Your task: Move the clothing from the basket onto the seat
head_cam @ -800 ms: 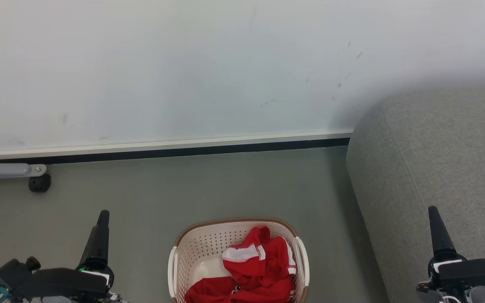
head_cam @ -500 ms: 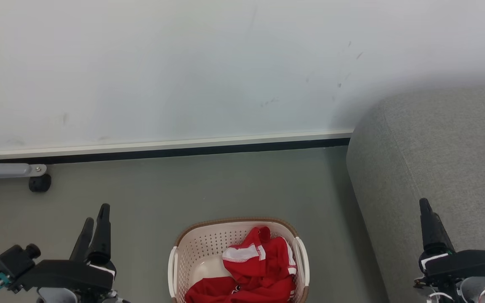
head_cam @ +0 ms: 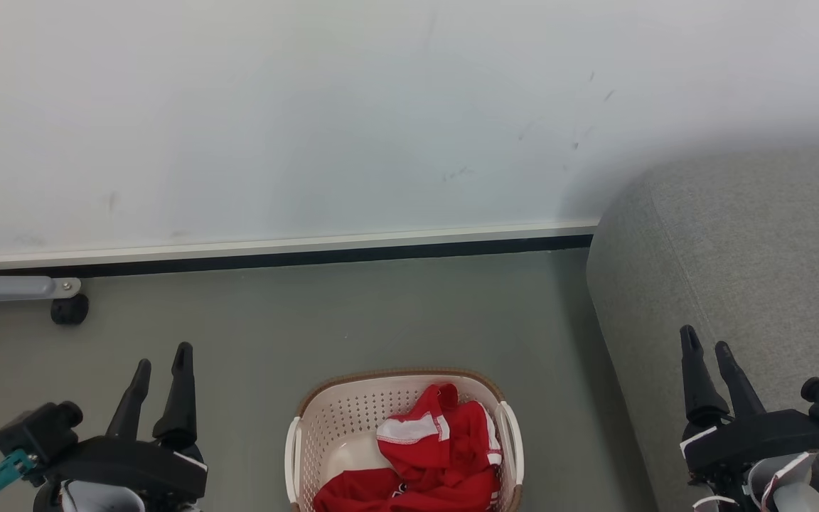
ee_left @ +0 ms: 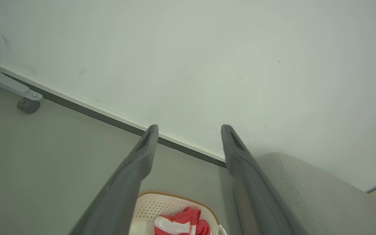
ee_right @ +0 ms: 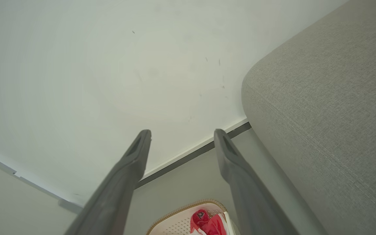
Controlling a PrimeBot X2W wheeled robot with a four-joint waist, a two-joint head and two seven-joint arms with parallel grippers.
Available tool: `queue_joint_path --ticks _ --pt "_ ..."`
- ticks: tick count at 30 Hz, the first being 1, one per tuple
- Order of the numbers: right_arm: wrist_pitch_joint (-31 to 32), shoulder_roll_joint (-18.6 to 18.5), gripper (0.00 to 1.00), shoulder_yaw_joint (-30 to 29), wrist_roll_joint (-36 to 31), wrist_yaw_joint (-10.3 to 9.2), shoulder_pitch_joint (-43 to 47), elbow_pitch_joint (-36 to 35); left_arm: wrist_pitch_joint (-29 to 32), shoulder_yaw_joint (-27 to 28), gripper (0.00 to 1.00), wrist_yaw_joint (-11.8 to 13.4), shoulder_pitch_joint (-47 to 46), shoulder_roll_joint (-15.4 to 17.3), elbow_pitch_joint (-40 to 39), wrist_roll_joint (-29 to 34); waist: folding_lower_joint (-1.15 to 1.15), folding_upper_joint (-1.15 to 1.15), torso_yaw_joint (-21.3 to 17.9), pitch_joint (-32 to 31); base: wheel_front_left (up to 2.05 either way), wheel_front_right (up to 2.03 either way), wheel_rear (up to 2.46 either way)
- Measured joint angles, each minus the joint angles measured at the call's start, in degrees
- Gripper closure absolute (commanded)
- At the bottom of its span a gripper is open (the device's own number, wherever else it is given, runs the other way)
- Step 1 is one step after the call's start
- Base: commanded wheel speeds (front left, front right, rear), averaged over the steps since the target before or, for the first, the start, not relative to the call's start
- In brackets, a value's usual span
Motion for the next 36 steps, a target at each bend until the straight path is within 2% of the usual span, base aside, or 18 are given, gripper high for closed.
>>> queue_joint_path --ticks 18,36 --pt "-3.7 -2.2 0.0 5.3 -13.4 -2.82 -1.2 2.2 -1.7 -2.8 0.0 3.0 0.0 1.7 -0.1 12.7 0.0 0.0 0.1 0.0 0.0 0.0 0.0" --pt "-7.4 -3.7 0.0 9.9 -24.7 -4.76 -2.5 4.7 -2.4 -4.7 0.0 5.8 0.2 2.5 -0.2 23.9 0.0 0.0 0.1 0.3 0.0 0.0 0.0"
